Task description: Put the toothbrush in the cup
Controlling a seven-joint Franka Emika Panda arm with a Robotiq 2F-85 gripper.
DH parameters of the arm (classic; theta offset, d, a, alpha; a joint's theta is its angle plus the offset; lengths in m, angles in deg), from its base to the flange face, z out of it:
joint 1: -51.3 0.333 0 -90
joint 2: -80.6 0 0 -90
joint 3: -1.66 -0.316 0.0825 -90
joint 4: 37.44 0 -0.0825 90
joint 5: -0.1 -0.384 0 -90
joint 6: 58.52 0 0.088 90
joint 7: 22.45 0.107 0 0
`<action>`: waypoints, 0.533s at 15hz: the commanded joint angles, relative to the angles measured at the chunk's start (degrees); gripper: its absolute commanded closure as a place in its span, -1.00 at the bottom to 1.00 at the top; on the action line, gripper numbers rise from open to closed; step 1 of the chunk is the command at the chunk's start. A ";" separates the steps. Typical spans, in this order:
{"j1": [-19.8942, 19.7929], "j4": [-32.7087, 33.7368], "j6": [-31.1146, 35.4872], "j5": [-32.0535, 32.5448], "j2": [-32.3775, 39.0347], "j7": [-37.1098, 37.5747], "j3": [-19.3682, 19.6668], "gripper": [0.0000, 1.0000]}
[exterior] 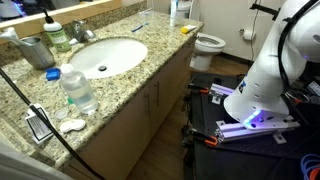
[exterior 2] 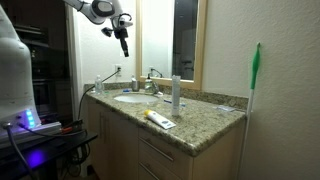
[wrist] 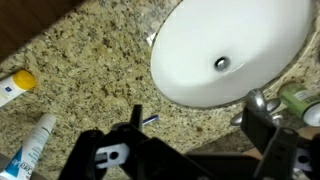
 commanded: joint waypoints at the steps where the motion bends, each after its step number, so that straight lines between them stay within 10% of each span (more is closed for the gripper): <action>1: -1.33 0.86 1.85 -0.30 3.50 2.23 -0.66 -1.00; 8: -1.76 14.13 9.66 -1.24 23.39 18.26 1.24 -1.00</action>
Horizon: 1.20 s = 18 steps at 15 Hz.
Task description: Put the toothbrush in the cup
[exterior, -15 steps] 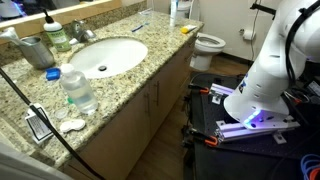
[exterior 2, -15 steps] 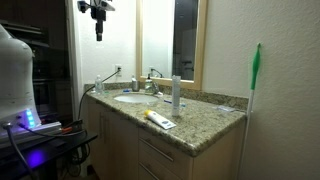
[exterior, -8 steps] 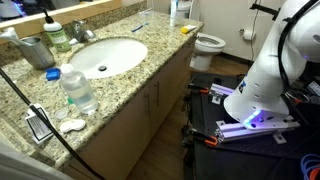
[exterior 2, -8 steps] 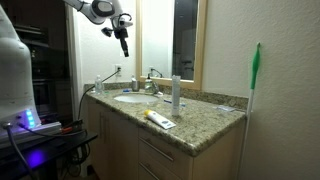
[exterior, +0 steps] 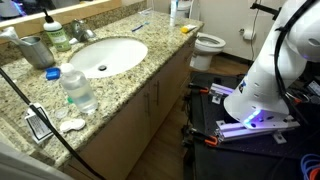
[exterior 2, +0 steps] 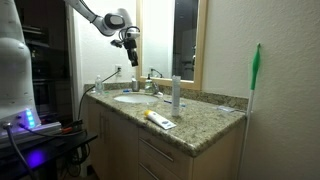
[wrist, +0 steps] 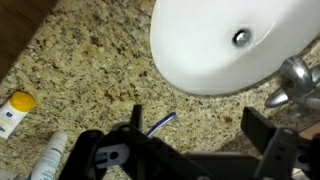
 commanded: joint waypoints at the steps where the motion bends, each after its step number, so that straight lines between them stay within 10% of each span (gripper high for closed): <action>1: -1.08 11.69 4.05 -3.17 12.89 6.18 2.42 -1.00; 7: -3.76 32.49 1.74 -12.00 31.42 14.12 9.06 -1.00; 8: -1.95 24.82 4.13 -10.19 24.94 11.22 8.63 -1.00; 11: -3.38 30.65 3.79 -11.35 30.94 13.20 9.52 -1.00; 18: -7.72 54.07 -19.76 -10.43 50.42 27.93 10.12 -1.00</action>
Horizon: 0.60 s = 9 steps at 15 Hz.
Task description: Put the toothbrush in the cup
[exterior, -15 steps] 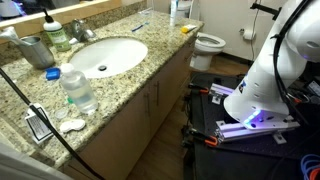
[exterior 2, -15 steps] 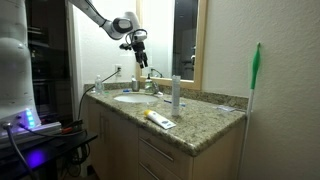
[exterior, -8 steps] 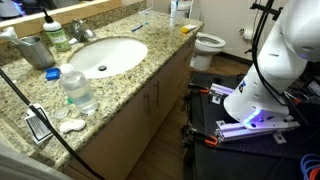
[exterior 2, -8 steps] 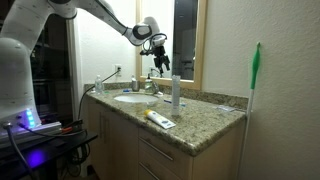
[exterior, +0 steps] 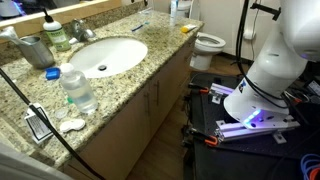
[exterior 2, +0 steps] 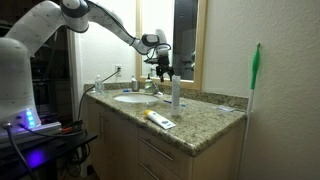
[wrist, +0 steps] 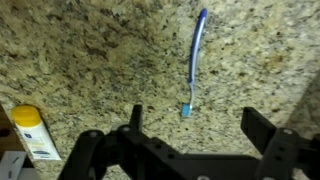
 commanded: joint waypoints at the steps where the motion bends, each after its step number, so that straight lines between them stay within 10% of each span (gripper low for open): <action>1: -6.05 13.55 -14.28 -4.28 9.19 -0.09 -2.14 -1.00; 2: -2.15 5.59 -7.23 -1.97 4.84 0.62 -0.30 -1.00; 9: -6.49 3.74 6.43 -5.60 5.55 -11.30 -2.98 -1.00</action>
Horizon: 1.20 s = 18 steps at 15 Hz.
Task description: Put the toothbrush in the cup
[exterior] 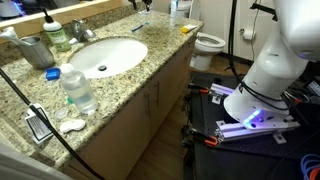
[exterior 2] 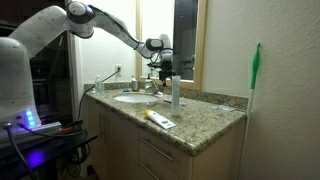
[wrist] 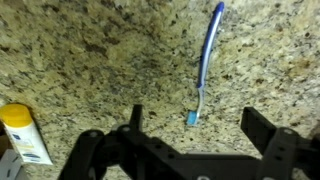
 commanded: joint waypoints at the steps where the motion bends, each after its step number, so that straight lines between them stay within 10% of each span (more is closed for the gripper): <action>1: -5.43 0.21 10.07 -4.91 1.70 -8.41 -3.26 -1.00; 5: -8.60 5.93 0.17 -8.80 6.96 -6.49 -4.07 -1.00; 18: -6.77 6.84 11.33 -6.86 12.91 -5.13 -2.33 -1.00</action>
